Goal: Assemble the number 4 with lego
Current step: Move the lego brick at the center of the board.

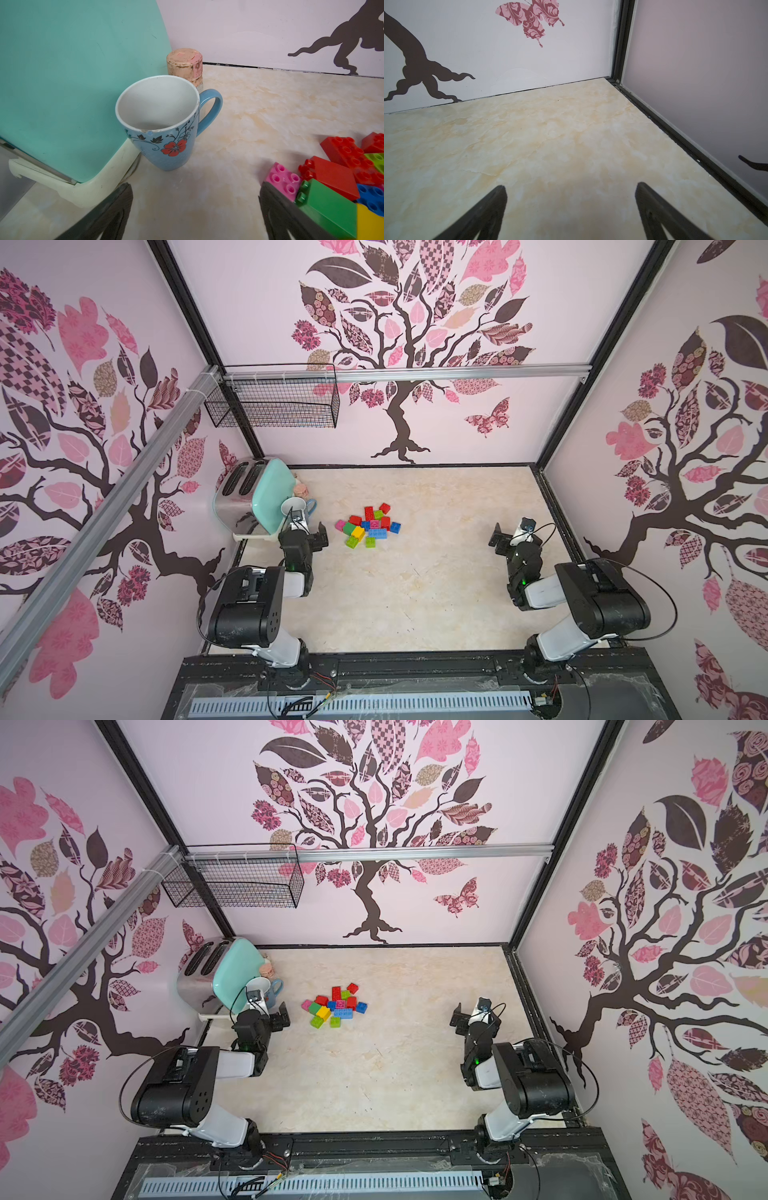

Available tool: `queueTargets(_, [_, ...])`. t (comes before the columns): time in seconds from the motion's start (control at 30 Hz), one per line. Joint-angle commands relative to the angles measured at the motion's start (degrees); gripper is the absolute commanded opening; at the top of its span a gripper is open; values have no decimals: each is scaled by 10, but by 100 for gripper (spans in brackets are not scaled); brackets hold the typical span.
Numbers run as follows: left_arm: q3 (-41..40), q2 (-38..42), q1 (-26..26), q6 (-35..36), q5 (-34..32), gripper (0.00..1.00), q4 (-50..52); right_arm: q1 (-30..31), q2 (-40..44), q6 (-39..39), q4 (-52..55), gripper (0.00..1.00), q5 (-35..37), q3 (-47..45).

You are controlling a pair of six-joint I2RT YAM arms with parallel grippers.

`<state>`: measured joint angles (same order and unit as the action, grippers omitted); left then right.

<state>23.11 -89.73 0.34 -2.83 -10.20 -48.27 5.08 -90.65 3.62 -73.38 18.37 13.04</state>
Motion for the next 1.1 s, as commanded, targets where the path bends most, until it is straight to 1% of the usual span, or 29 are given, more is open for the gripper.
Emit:
queueTargets(0.0, [-9, 4, -1, -1, 2, 98, -10, 0, -8, -2, -7, 99, 5, 13])
queueTargets(1.07, [-10, 10, 2, 3, 10, 98, -21, 0, -7, -2, -9, 99, 4, 10])
